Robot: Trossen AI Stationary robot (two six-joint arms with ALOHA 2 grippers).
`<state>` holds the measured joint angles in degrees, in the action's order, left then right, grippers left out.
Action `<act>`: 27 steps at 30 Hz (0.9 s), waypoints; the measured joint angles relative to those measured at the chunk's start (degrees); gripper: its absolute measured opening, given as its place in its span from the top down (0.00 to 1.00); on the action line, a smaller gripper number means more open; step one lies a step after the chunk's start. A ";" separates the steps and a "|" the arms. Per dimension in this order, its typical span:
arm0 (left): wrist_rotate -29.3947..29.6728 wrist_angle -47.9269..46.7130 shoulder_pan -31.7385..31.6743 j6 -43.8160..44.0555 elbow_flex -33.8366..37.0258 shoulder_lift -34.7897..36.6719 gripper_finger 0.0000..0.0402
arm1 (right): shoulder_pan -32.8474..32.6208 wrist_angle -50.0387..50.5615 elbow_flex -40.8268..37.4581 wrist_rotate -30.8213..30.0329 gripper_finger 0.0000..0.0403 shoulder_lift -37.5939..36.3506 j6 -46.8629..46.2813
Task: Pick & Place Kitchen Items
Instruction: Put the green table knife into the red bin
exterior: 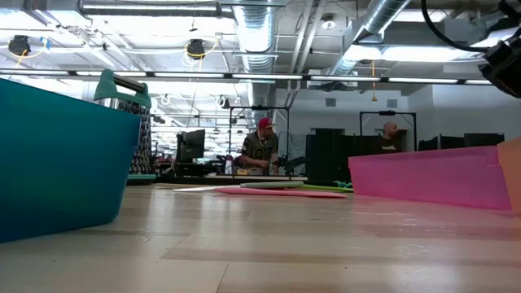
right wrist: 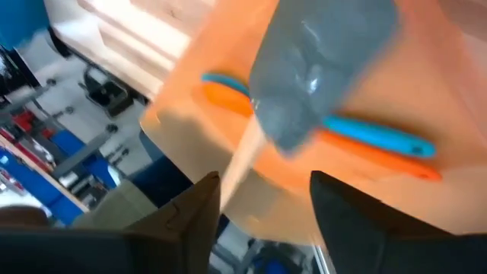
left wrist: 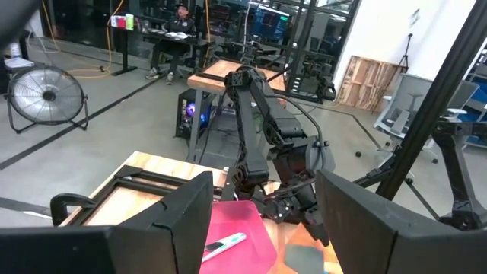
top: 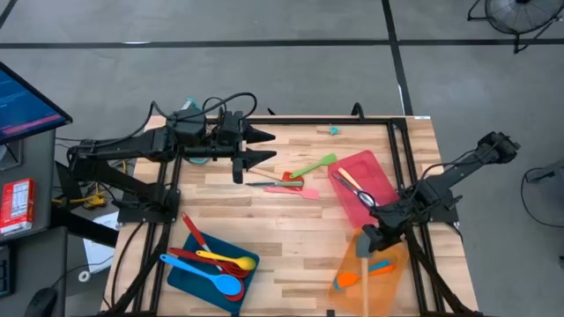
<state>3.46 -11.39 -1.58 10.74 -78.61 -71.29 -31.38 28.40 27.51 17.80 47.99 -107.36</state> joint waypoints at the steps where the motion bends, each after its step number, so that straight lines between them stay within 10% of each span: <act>1: 0.00 -0.01 0.00 0.00 0.00 0.00 0.47 | -0.05 -0.07 0.00 1.38 0.49 0.00 -0.02; 16: 1.11 -2.91 0.00 -2.53 0.00 0.00 0.47 | 5.53 1.96 14.33 2.34 0.43 -0.07 11.17; 27: 4.69 -2.06 -2.66 -5.97 14.23 -3.90 0.42 | 10.06 8.70 32.83 -14.64 0.43 -0.14 39.81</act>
<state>8.15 -13.45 -4.24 4.77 -64.38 -75.18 -21.31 37.10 60.34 3.16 47.85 -67.55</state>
